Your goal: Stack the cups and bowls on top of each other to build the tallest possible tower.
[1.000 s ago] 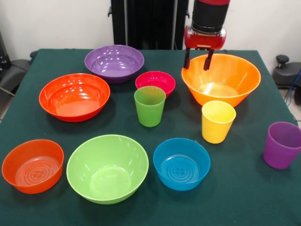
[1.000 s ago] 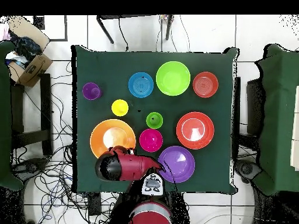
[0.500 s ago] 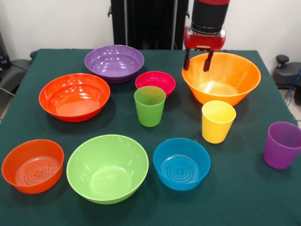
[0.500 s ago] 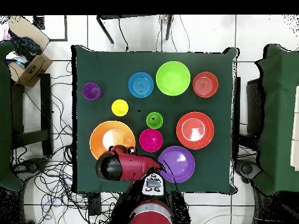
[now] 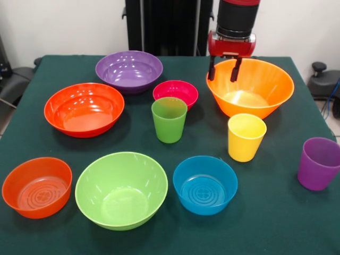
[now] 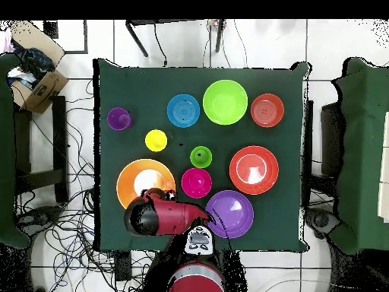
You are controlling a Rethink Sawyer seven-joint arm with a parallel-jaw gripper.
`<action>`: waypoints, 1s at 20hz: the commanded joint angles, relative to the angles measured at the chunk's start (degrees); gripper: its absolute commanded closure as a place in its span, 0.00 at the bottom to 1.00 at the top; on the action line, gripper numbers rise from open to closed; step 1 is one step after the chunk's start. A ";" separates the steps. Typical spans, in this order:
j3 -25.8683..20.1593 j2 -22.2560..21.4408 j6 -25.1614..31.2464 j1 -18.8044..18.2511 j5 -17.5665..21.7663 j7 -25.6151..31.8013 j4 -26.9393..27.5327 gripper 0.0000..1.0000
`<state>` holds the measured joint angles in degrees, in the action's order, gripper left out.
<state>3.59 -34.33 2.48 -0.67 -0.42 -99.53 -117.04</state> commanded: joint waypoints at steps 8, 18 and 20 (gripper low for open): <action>-4.27 3.12 -2.58 -0.67 -1.03 -10.27 2.26 0.00; -4.72 3.25 -3.33 -0.84 -0.82 -10.56 1.67 0.00; -4.83 3.31 -3.41 -0.84 -0.80 -10.59 1.66 0.00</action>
<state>3.47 -34.26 2.38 -0.67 -0.43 -99.57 -117.04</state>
